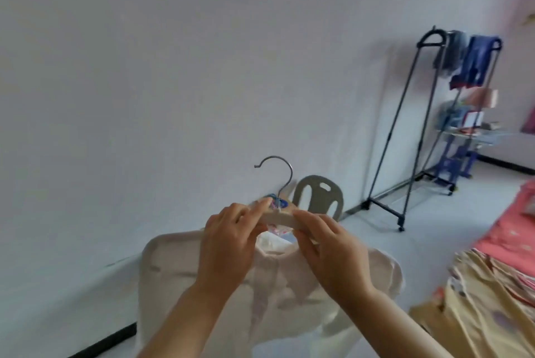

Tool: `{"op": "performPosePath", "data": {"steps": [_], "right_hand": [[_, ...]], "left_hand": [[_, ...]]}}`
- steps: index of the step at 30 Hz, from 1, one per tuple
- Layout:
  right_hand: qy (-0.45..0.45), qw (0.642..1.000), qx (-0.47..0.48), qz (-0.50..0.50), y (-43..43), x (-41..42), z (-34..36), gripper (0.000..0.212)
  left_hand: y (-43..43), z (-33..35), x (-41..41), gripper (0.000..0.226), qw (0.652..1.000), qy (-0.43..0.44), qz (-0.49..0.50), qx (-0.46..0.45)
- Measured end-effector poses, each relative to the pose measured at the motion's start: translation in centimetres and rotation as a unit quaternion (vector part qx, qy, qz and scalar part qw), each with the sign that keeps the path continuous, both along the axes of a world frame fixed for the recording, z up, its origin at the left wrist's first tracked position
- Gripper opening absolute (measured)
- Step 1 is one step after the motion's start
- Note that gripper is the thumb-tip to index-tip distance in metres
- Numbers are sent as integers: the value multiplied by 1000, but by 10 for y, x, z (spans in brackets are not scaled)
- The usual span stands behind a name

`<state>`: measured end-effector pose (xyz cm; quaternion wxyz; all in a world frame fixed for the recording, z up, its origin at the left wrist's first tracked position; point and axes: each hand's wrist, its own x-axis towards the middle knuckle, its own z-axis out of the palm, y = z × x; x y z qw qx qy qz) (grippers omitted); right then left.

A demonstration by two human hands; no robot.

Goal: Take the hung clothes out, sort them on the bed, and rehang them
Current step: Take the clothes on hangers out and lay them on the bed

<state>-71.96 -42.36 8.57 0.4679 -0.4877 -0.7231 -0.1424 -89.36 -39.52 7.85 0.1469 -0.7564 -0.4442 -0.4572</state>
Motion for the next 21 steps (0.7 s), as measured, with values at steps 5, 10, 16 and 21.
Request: {"op": "performPosePath", "data": {"steps": [5, 10, 16, 21], "right_hand": [[-14, 987, -6, -159, -51, 101, -11, 24], [-27, 962, -13, -272, -103, 176, -21, 23], [-35, 927, -11, -374, -149, 278, -36, 22], [-36, 912, 0, -408, -161, 370, -43, 23]], "left_hand": [[4, -12, 117, 41, 987, -2, -161, 6], [-15, -22, 213, 42, 958, -2, -286, -9], [-38, -39, 337, 42, 926, 7, -372, -61], [-43, -46, 441, 41, 911, 8, -405, -74]]}}
